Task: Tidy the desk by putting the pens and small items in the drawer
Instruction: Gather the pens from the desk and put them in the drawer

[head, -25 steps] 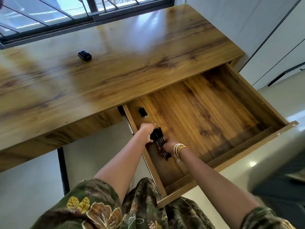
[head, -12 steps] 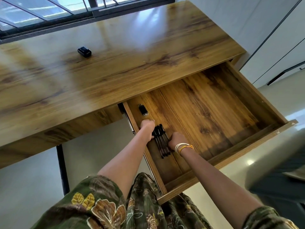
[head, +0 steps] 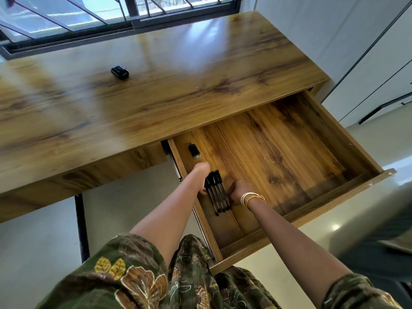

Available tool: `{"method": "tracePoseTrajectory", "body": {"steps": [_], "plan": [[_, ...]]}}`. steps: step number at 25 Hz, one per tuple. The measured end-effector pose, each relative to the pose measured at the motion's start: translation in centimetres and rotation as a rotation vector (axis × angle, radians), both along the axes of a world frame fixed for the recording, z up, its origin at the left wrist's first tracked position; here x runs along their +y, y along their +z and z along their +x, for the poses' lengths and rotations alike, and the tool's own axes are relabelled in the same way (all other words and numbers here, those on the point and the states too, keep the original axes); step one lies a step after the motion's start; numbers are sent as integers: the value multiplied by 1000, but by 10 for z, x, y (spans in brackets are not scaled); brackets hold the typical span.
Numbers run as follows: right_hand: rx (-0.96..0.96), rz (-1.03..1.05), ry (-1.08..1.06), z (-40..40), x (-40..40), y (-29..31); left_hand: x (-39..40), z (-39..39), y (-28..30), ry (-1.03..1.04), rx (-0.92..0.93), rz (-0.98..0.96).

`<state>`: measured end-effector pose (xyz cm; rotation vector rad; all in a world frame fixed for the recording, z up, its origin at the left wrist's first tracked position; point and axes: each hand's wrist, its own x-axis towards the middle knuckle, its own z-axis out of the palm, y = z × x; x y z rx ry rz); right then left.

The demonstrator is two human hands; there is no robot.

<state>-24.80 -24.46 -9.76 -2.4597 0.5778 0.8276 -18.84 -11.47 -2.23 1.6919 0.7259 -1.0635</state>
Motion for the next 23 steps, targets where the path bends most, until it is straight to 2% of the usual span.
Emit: {"method": "tracePoseTrajectory", "body": {"steps": [1, 4, 7, 10, 14, 19, 23], "plan": [[-4, 8, -10, 1, -2, 1, 3, 0, 4, 12, 3, 1], [-47, 22, -15, 11, -10, 14, 12, 8, 13, -82, -144, -18], [-119, 30, -12, 30, -4, 43, 26, 23, 31, -196, -384, 4], [-217, 69, -15, 56, 15, 69, 48, 42, 42, -220, -653, 59], [-345, 144, -32, 92, 55, 91, 86, 65, 42, -261, -901, 179], [-449, 168, -20, 141, 122, 106, 148, 102, 40, -261, -1039, 311], [-553, 121, 3, 181, 182, 115, 206, 142, 35, -211, -1072, 404]]}}
